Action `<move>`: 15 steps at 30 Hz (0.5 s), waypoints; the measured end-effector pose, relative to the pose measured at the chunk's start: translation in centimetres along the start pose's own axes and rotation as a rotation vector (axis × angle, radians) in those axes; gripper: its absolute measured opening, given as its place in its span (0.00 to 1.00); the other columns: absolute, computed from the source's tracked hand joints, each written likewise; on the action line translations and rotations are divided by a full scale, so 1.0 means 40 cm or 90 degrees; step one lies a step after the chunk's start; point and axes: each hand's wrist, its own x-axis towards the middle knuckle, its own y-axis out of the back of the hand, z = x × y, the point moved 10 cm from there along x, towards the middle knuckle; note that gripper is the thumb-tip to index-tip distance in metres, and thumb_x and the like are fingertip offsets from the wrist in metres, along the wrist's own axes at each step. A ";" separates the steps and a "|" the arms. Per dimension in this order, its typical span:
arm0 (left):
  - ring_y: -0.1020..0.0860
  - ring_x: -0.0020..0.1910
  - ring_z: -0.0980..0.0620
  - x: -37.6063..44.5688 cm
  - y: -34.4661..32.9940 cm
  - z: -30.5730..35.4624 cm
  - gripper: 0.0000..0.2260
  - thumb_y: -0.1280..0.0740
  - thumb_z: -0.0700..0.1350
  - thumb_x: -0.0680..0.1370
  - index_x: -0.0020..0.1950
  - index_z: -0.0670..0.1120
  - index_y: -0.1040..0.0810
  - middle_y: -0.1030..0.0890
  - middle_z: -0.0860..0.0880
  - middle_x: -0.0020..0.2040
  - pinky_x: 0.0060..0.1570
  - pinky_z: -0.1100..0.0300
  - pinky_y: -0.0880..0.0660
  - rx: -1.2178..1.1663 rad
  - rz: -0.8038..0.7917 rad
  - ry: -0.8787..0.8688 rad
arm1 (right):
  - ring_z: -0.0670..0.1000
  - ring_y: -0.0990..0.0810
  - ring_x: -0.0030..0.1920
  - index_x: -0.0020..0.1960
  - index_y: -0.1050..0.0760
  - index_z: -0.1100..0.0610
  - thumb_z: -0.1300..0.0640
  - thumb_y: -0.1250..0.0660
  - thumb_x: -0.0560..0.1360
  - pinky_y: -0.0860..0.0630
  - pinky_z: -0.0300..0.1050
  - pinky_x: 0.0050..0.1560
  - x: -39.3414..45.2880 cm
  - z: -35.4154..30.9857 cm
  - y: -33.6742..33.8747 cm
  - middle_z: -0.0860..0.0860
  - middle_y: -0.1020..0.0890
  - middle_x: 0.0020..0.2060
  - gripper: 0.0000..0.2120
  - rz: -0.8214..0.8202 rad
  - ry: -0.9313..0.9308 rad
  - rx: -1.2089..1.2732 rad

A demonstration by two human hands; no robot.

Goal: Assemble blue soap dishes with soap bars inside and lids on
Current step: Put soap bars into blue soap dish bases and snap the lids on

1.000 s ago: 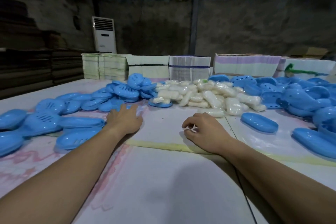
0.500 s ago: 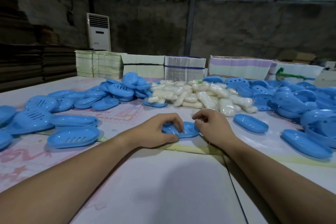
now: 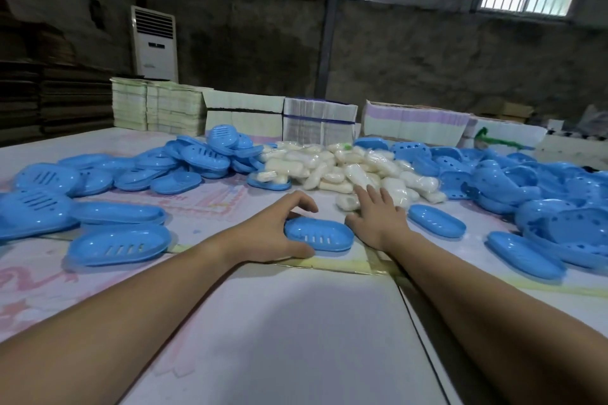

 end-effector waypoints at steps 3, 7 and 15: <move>0.25 0.56 0.69 -0.002 -0.002 -0.002 0.25 0.22 0.47 0.71 0.61 0.61 0.31 0.26 0.61 0.61 0.49 0.75 0.27 0.015 -0.006 0.001 | 0.59 0.40 0.73 0.76 0.43 0.48 0.40 0.42 0.75 0.38 0.62 0.67 0.010 0.008 0.020 0.53 0.35 0.73 0.32 0.043 -0.018 -0.013; 0.26 0.60 0.64 0.005 0.005 -0.012 0.25 0.24 0.53 0.72 0.64 0.61 0.33 0.27 0.57 0.64 0.51 0.72 0.29 0.077 0.014 0.015 | 0.58 0.36 0.66 0.73 0.38 0.46 0.39 0.40 0.71 0.34 0.57 0.61 -0.001 0.010 0.041 0.53 0.31 0.68 0.32 0.094 0.016 -0.015; 0.24 0.58 0.62 0.013 0.007 -0.036 0.26 0.24 0.58 0.71 0.63 0.62 0.33 0.26 0.61 0.60 0.53 0.67 0.26 0.090 0.011 0.039 | 0.59 0.35 0.67 0.71 0.35 0.45 0.43 0.39 0.76 0.32 0.57 0.62 0.006 0.039 0.037 0.54 0.28 0.67 0.24 0.061 -0.023 0.014</move>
